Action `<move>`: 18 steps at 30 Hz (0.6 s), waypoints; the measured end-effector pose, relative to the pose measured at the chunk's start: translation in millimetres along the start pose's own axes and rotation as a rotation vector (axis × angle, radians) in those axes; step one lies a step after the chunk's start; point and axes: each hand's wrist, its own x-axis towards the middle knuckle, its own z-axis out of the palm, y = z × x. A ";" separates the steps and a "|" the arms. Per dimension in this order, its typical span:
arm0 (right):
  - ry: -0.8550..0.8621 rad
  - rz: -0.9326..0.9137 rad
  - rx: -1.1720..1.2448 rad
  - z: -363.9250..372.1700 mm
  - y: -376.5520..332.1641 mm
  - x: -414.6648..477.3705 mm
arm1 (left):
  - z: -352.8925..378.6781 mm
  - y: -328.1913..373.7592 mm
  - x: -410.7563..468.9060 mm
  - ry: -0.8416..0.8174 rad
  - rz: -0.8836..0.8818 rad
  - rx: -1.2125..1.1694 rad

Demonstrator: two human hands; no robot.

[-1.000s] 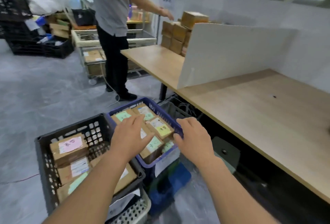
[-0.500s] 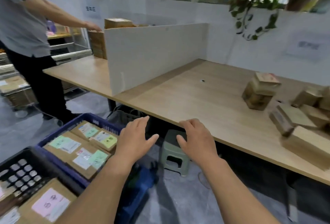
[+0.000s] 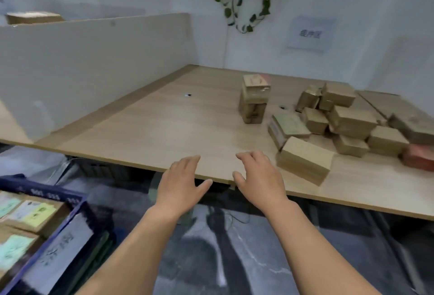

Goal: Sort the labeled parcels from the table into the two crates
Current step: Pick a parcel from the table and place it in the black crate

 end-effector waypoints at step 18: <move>0.102 0.375 0.002 -38.2 206.3 -7.5 | 106.8 182.2 100.3 -0.198 0.336 0.005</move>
